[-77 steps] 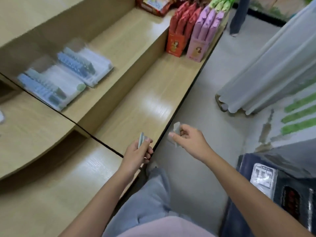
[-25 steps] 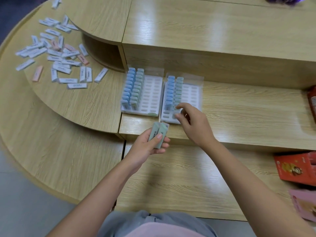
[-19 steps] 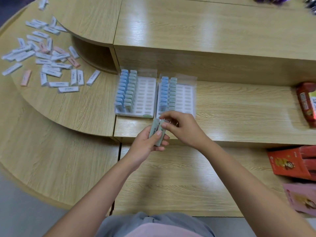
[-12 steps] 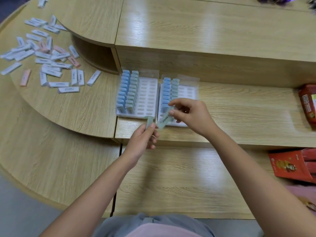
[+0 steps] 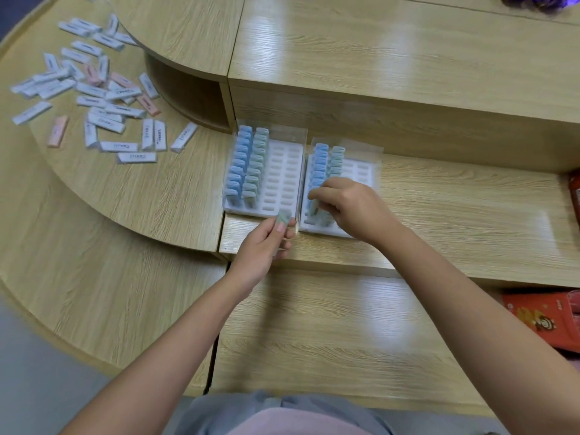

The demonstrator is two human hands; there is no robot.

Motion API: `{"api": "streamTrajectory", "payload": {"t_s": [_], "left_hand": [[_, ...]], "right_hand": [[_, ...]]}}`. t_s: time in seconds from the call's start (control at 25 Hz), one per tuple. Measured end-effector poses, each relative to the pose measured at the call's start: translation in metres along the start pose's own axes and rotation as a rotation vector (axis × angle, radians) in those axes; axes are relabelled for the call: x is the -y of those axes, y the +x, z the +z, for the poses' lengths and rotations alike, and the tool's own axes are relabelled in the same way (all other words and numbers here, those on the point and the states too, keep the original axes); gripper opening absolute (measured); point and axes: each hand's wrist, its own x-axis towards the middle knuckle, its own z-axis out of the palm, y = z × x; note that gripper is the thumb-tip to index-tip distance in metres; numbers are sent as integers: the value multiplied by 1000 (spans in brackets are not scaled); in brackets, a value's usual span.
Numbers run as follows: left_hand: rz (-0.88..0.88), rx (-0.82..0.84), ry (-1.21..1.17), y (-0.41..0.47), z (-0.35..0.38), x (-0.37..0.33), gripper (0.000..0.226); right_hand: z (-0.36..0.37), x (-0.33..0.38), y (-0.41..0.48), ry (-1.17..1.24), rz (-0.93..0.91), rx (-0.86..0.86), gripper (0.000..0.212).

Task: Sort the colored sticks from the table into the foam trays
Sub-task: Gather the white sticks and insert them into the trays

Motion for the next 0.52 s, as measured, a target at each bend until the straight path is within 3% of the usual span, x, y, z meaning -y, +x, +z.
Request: {"api": "streamTrajectory", "payload": {"t_s": [0.52], "left_hand": [[51, -50, -7, 1, -4, 14, 16]], "right_hand": [[9, 2, -4, -105, -71, -28, 37]]}}
